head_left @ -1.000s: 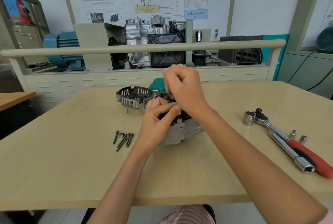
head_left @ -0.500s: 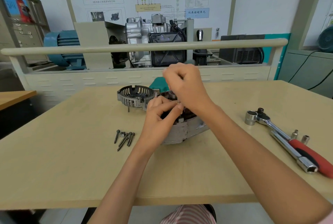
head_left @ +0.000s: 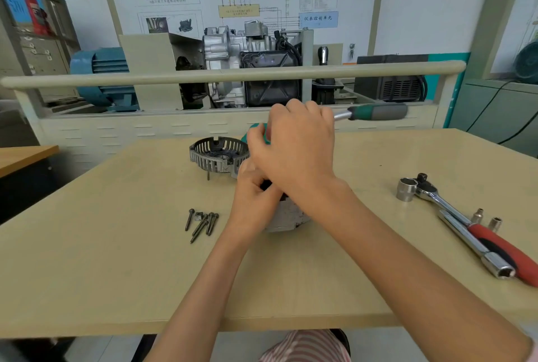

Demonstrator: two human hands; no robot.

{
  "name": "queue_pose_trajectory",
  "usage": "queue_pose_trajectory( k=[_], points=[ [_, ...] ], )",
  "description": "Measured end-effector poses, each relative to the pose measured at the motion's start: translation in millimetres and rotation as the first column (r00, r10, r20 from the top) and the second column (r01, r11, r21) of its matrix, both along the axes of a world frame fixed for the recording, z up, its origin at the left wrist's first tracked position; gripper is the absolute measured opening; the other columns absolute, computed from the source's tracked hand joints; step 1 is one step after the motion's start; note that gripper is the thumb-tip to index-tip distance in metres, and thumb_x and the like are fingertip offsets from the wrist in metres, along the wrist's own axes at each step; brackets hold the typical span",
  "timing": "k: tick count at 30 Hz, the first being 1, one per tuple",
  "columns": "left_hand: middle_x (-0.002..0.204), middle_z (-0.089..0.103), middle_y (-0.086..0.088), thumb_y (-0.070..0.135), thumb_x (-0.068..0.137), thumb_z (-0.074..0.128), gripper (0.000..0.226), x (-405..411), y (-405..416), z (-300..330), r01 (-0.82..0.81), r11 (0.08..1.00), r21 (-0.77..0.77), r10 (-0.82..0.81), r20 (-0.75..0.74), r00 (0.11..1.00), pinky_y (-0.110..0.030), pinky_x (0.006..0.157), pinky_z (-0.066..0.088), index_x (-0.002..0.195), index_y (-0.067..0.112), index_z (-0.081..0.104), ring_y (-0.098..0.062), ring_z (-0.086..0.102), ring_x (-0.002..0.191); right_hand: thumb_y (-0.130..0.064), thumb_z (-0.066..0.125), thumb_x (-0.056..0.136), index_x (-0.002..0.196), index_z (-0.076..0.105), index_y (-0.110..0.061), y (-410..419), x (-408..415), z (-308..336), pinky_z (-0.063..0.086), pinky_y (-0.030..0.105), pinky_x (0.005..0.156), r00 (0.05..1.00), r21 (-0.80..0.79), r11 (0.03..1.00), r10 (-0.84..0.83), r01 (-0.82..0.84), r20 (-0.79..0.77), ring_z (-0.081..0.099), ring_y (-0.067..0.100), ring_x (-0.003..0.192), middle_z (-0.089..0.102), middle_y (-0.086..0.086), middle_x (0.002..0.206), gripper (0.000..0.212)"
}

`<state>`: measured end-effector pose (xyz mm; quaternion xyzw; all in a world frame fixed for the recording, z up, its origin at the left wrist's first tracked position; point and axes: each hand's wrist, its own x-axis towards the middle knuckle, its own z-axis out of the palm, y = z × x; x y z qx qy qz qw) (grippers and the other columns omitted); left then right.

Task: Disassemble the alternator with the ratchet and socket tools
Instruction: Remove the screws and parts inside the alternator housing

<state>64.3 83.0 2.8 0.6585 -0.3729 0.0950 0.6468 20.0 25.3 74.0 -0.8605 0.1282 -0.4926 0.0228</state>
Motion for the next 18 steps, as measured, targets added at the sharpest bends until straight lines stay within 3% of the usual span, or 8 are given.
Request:
queue_pose_trajectory(
  k=[3,6,8,9,11,13,15,18],
  points=[
    [0.074,0.054,-0.009,0.004,0.087,0.06,0.041,-4.9,3.5,4.8,0.018,0.999,0.032,-0.019,0.052,0.998,-0.029,0.078,0.035,0.06,0.035,0.065,-0.017,0.045,0.083,-0.024,0.045,0.081,0.046,0.032,-0.015,-12.1,-1.0,8.0,0.031,0.032,0.071,0.914,0.184,0.896,0.4,-0.404,0.064,0.037,0.018,0.06,0.035,-0.002,0.048,0.039],
    [0.073,0.046,0.0,0.015,0.09,0.06,0.023,-7.1,2.9,4.3,0.011,0.997,0.074,-0.016,0.075,0.997,-0.027,0.083,0.031,0.07,0.026,0.066,-0.01,0.041,0.084,-0.019,0.043,0.083,0.042,0.038,-0.004,-21.2,-1.1,11.9,0.039,0.032,0.07,0.683,0.429,0.557,0.692,-0.711,0.234,0.04,0.028,0.055,0.04,0.016,0.047,0.044],
    [0.07,0.041,0.006,0.017,0.089,0.06,0.024,-6.8,3.7,4.4,0.01,0.998,0.06,-0.015,0.089,0.996,-0.026,0.083,0.03,0.071,0.032,0.064,-0.009,0.04,0.081,-0.013,0.044,0.088,0.043,0.041,-0.009,-25.9,-1.2,10.7,0.041,0.029,0.069,0.611,0.493,0.428,0.732,-0.757,0.303,0.043,0.018,0.055,0.041,0.01,0.049,0.045],
    [0.07,0.042,0.005,0.017,0.089,0.06,0.022,-6.2,3.9,4.7,0.012,0.998,0.057,-0.018,0.097,0.995,-0.027,0.083,0.031,0.074,0.031,0.066,-0.009,0.04,0.081,-0.01,0.045,0.091,0.046,0.042,-0.009,-26.9,-1.1,9.5,0.04,0.028,0.067,0.625,0.48,0.452,0.721,-0.752,0.299,0.044,0.014,0.056,0.042,0.007,0.051,0.045],
    [0.071,0.048,-0.005,0.014,0.087,0.062,0.015,-3.4,3.5,4.5,0.004,0.998,0.063,-0.011,0.114,0.993,-0.031,0.085,0.034,0.082,0.026,0.07,-0.012,0.042,0.082,-0.01,0.048,0.09,0.055,0.046,-0.005,-27.0,0.5,6.3,0.036,0.031,0.066,0.788,0.334,0.718,0.592,-0.611,0.17,0.042,0.015,0.06,0.042,0.003,0.056,0.035],
    [0.072,0.053,-0.009,0.011,0.084,0.065,0.022,-1.9,1.7,4.1,-0.003,0.999,0.044,-0.002,0.111,0.994,-0.028,0.084,0.037,0.068,0.026,0.071,-0.006,0.046,0.083,-0.022,0.047,0.087,0.068,0.051,-0.012,-21.5,1.9,0.9,0.031,0.034,0.073,0.979,0.092,0.975,0.202,-0.203,0.014,0.041,0.018,0.068,0.044,-0.001,0.065,0.022],
    [0.069,0.051,0.005,0.003,0.078,0.059,0.039,-2.3,0.2,3.4,-0.017,1.0,0.005,0.016,0.128,0.992,-0.015,0.074,0.036,0.048,0.029,0.061,0.008,0.047,0.079,-0.03,0.046,0.085,0.083,0.057,-0.013,-13.5,1.8,-4.1,0.027,0.035,0.075,0.993,-0.047,0.993,-0.112,0.111,-0.019,0.046,0.023,0.076,0.052,0.003,0.077,0.021],
    [0.071,0.049,0.011,-0.009,0.079,0.056,0.055,-2.0,-0.5,1.3,-0.027,0.999,0.021,0.025,0.083,0.996,-0.021,0.073,0.034,0.044,0.033,0.055,0.002,0.045,0.084,-0.032,0.044,0.084,0.083,0.057,-0.013,-7.2,2.4,-3.0,0.026,0.035,0.076,0.992,-0.033,0.992,-0.124,0.123,-0.005,0.045,0.024,0.078,0.051,0.004,0.079,0.022]
  ],
)
